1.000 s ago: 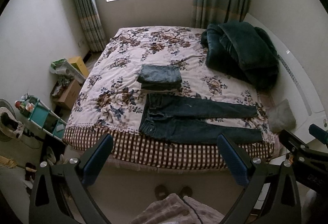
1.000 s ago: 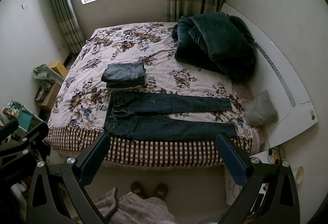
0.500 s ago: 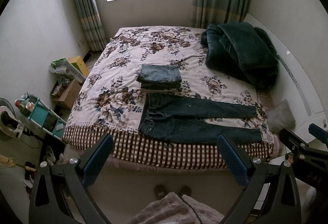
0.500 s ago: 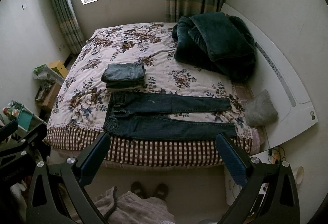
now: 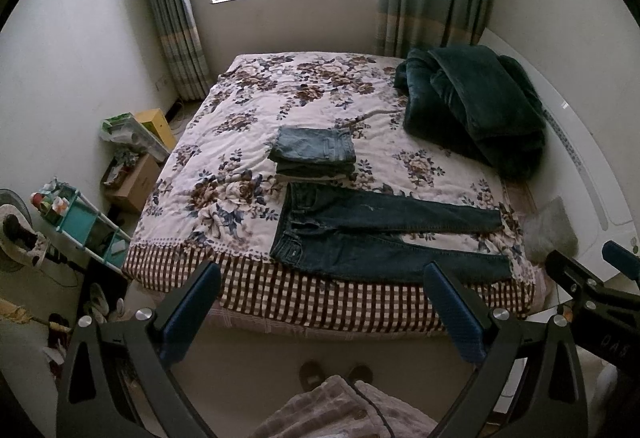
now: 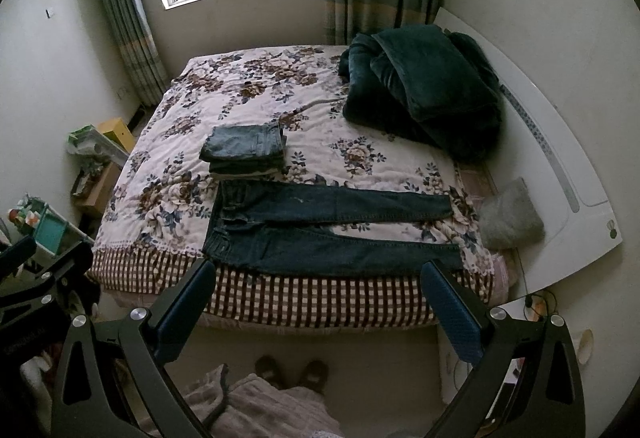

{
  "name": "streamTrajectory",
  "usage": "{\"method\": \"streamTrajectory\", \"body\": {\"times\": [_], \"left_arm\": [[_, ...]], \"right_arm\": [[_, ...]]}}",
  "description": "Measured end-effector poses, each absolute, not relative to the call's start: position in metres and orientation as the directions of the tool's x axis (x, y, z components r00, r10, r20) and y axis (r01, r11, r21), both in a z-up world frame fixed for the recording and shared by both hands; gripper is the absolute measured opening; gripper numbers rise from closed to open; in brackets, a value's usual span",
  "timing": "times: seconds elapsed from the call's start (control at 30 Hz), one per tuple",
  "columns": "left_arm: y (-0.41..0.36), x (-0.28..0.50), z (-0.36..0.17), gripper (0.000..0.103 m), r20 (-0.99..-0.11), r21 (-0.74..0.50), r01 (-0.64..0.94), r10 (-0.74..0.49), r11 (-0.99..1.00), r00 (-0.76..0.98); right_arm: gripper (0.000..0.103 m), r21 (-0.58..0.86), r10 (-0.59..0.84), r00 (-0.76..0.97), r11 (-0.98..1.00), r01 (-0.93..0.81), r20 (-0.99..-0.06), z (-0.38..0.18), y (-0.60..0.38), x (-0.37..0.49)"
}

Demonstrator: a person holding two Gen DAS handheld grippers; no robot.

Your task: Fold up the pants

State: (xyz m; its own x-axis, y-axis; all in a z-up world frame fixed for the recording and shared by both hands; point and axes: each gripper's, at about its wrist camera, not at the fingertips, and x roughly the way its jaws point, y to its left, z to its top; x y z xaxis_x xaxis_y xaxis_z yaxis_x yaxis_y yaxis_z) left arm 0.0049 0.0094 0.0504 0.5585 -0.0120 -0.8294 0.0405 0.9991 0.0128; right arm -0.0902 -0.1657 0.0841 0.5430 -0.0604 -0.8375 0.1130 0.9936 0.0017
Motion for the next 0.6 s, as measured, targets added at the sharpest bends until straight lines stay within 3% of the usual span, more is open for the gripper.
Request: {"method": "streamTrajectory", "body": {"times": [0.6], "left_arm": [[0.002, 0.016, 0.034, 0.103, -0.822, 0.020, -0.010, 0.022, 1.000, 0.569]], "right_arm": [[0.103, 0.024, -0.042, 0.533, 0.993, 0.117, -0.845, 0.071, -0.182, -0.081]]}}
